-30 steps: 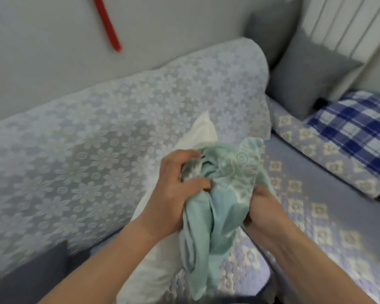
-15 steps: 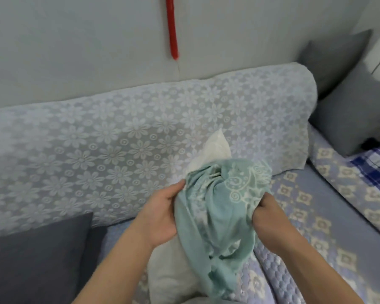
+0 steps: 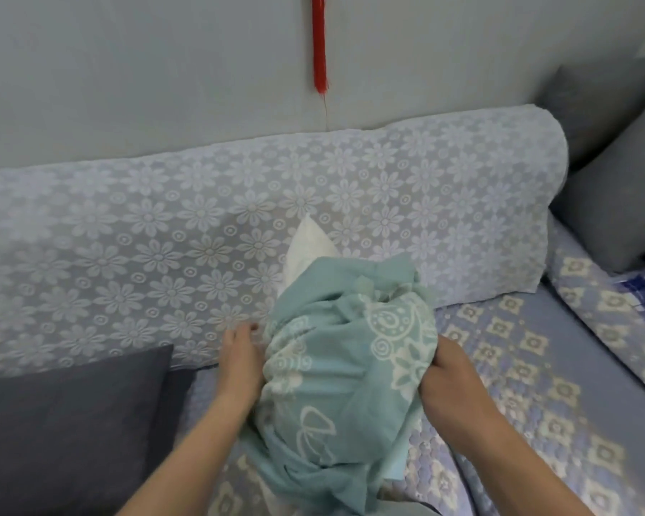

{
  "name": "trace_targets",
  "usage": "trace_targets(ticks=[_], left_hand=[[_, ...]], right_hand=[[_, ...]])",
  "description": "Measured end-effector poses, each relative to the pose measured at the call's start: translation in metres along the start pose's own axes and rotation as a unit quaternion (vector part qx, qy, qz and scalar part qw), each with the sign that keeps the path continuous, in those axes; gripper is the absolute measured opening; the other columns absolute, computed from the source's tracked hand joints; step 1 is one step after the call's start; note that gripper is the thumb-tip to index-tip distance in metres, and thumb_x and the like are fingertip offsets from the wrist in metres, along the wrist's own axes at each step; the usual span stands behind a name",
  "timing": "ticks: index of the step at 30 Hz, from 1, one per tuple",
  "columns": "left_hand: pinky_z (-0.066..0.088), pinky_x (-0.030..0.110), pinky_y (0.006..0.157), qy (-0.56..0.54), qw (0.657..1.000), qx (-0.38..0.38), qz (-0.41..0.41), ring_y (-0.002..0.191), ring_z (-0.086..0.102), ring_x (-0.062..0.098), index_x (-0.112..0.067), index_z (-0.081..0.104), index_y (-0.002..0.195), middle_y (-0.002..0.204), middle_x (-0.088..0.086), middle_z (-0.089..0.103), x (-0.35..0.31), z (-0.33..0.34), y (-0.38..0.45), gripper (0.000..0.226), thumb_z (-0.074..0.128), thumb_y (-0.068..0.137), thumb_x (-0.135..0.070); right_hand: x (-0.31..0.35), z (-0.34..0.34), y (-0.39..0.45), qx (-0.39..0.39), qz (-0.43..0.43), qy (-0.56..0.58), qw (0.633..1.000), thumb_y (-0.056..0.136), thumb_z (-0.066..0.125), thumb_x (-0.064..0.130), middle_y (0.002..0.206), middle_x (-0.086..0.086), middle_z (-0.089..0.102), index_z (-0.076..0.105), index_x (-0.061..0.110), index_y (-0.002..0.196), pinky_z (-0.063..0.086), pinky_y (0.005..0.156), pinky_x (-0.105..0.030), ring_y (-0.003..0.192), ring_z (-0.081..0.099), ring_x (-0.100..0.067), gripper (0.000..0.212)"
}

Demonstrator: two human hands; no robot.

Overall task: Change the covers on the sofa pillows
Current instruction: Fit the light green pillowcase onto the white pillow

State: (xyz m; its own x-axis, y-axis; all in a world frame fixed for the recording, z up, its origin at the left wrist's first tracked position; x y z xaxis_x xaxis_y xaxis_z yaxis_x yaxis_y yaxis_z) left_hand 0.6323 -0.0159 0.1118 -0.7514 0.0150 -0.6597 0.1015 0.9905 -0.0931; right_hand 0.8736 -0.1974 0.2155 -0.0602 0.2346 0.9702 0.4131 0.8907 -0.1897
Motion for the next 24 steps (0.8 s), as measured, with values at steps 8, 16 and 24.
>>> trace_targets(ticks=[8,16,24], left_hand=[[0.039,0.023,0.094,-0.152,0.933,-0.139,0.295,0.109,0.049,0.021,-0.019,0.051,0.106,0.116,0.000,0.046,-0.118,-0.064,-0.124,0.037,0.065,0.088,-0.047],[0.049,0.029,0.093,-0.331,0.933,-0.100,0.099,0.107,0.063,0.007,-0.021,0.073,0.098,0.112,-0.008,0.063,-0.025,-0.098,-0.088,0.021,0.057,0.098,-0.036],[0.051,0.043,0.091,-0.068,0.981,-0.044,0.175,0.108,0.054,0.020,-0.026,0.048,0.129,0.124,-0.004,0.048,-0.024,-0.090,-0.072,0.063,0.070,0.078,-0.054]], right_hand=[[0.032,0.068,0.023,0.039,-0.030,0.030,0.998,0.096,0.058,0.009,0.116,0.012,0.072,0.066,0.029,0.124,0.056,0.092,-0.036,0.108,0.068,-0.008,0.035],[0.037,0.128,0.025,0.080,-0.056,-0.013,0.995,0.098,0.052,0.014,0.120,0.012,0.063,0.065,0.049,0.105,0.052,0.099,-0.043,0.108,0.062,-0.005,0.038],[0.056,0.148,0.019,0.152,-0.121,-0.074,0.978,0.099,0.058,0.025,0.093,0.006,0.049,0.042,0.017,0.066,0.037,0.075,-0.015,0.077,0.048,-0.001,0.037]])
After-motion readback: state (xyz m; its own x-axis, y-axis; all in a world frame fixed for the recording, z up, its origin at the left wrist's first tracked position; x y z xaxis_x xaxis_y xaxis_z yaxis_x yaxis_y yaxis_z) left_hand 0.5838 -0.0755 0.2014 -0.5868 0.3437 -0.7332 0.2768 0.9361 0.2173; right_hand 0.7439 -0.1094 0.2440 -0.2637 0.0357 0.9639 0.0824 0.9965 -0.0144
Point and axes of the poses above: each hand's wrist, its own y-axis towards the middle knuckle, its own z-axis out of the palm, x = y × z, the point moved 10 cm from there along y, towards the middle knuckle
